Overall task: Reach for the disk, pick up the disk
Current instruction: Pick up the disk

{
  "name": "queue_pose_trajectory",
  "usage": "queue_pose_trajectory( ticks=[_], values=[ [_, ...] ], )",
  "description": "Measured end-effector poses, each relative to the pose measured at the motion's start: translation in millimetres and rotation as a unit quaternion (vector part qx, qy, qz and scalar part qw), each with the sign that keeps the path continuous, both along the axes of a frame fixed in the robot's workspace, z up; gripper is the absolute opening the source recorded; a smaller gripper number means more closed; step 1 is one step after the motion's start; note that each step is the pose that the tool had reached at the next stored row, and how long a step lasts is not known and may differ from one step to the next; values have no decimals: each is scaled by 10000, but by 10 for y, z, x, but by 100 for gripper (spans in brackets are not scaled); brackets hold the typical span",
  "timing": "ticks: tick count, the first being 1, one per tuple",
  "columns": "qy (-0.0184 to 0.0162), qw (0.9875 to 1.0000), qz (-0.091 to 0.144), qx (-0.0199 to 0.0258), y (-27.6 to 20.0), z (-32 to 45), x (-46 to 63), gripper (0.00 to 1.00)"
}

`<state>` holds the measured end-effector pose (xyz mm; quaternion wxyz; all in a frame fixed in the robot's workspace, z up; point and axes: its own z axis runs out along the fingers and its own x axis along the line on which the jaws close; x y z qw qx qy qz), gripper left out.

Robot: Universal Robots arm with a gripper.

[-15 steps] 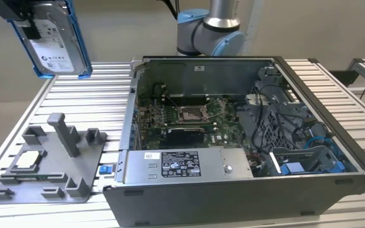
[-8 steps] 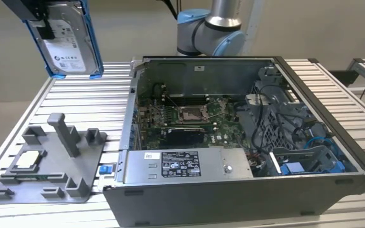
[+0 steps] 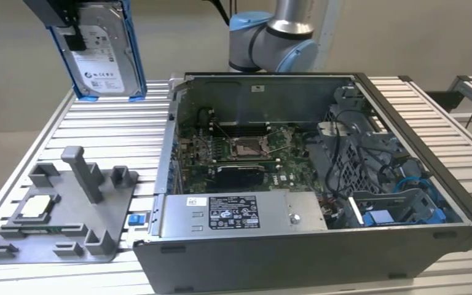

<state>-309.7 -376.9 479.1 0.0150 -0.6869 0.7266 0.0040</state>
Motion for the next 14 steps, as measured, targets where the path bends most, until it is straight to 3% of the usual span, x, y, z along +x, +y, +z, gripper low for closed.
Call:
queue_pose_trajectory(
  ticks=[14],
  values=[
    [6, 10000, 0, -1, -7, 1, 372, 0]
  ],
)
